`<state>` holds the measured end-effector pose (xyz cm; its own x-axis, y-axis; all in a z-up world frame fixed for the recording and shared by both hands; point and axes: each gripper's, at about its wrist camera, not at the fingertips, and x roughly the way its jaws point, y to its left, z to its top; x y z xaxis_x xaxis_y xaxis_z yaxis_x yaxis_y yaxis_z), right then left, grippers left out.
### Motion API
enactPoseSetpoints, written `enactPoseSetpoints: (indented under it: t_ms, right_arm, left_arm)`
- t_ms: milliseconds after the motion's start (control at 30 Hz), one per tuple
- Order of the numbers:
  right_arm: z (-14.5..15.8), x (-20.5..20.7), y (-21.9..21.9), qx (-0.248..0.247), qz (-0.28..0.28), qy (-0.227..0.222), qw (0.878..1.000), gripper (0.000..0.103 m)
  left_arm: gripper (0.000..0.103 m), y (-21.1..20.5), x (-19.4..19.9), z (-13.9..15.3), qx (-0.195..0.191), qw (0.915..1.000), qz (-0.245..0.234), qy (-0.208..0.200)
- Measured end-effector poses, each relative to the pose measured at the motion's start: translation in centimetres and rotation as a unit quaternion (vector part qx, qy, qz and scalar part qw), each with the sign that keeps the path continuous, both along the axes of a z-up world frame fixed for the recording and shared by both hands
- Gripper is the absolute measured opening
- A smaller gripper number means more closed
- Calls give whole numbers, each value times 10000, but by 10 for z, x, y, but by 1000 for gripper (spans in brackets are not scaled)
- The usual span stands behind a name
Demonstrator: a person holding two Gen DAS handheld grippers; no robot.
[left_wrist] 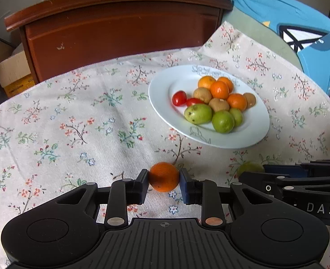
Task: Organize fruits
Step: 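Carry the plum and mandarin over the white plate and open both tools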
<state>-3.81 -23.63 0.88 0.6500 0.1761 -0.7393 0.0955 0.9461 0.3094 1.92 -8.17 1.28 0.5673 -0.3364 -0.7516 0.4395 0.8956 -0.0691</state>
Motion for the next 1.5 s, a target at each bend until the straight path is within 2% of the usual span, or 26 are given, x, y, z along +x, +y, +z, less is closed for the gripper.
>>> enactPoseSetpoints:
  t_ms: [133,400,533,667,767,1167,1500]
  right_arm:
    - [7,0,-7,196,-61,-69,9998,36]
    - [50,0,-44,534,-341,-592,9962,36]
    - [66,7,-59,443,-390,-717,9957,36]
    - [73,14,-66,98,-229,-749,9969,36]
    - [69,18,-71,84,-299,-711,9970,36]
    - [36,38,-76,614,-578,-123,9964,36]
    - [23,49,-75,562,-724,31,9958,36]
  left_arm:
    - [26,4,3,12,-264,9996,55,-47]
    - [26,7,12,55,-820,9959,96,-367]
    - [27,5,17,71,-867,9947,79,-548]
    - [27,-2,25,79,-879,9939,34,-673]
    - [27,-5,33,79,-960,9933,37,-635]
    - [27,-16,69,58,-1167,9925,89,-356]
    - [27,-23,95,34,-1320,9908,280,-109]
